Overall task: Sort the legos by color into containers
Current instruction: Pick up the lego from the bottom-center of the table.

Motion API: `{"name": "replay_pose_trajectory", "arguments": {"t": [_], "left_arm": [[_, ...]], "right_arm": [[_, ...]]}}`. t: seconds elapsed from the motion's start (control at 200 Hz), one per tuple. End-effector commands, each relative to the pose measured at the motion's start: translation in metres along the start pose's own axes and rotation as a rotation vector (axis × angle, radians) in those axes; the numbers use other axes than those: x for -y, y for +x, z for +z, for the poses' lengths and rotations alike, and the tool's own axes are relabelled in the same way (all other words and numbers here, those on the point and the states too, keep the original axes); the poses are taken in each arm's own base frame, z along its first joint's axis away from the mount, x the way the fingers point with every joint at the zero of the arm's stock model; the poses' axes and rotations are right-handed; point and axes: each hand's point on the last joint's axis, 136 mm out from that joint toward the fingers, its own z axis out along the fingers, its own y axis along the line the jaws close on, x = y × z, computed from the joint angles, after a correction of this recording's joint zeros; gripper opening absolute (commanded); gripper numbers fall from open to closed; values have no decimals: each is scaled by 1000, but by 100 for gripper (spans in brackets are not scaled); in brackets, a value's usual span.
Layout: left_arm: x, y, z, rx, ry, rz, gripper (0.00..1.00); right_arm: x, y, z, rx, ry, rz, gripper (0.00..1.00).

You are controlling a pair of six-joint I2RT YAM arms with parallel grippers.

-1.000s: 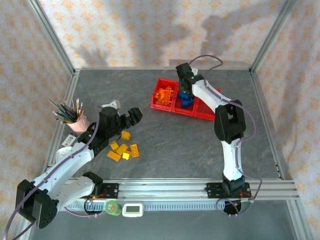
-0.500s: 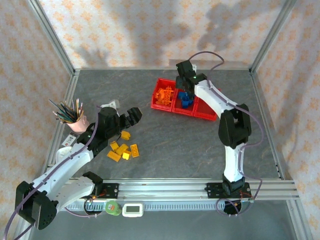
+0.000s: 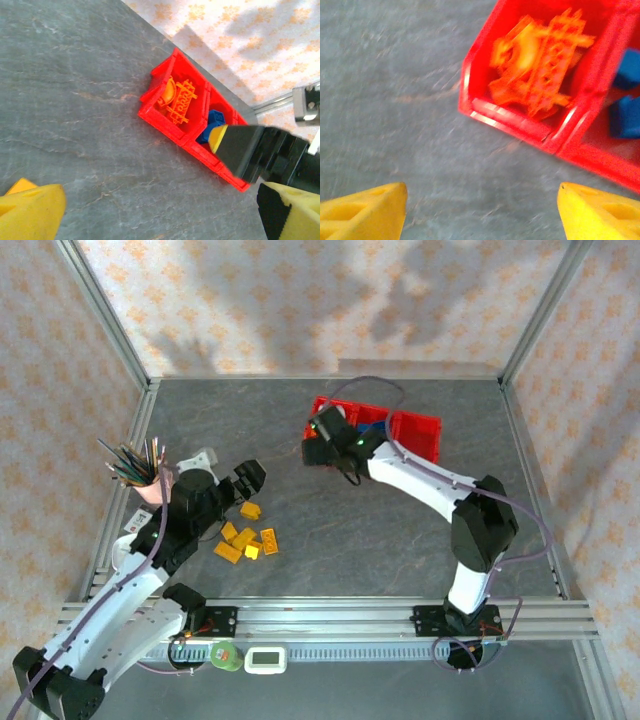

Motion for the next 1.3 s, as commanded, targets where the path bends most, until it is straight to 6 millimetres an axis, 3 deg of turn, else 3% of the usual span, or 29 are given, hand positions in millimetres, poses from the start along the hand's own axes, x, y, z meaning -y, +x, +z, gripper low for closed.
{"name": "replay_pose_trajectory", "arguments": {"t": [0.0,0.285,0.481,0.836,1.026,1.296], "left_arm": [[-32,10,-6,-7,-107,-29,99],[-64,19,-27,19,-185,-72,99],[-74,18,-37,42,-216,-89,99],[-79,13,-47,68,-244,-94,99],[-78,13,-46,67,-244,-93,99],[-76,15,-42,54,-238,-93,99]], "right_arm": [[-31,19,-11,-8,-71,-3,79],[-99,89,9,-128,-171,-61,83],[-126,115,25,-169,-201,-120,85],[-141,142,54,-229,-181,-174,87],[-147,159,55,-247,-161,-202,86],[-137,176,67,-290,-110,-178,74]]}}
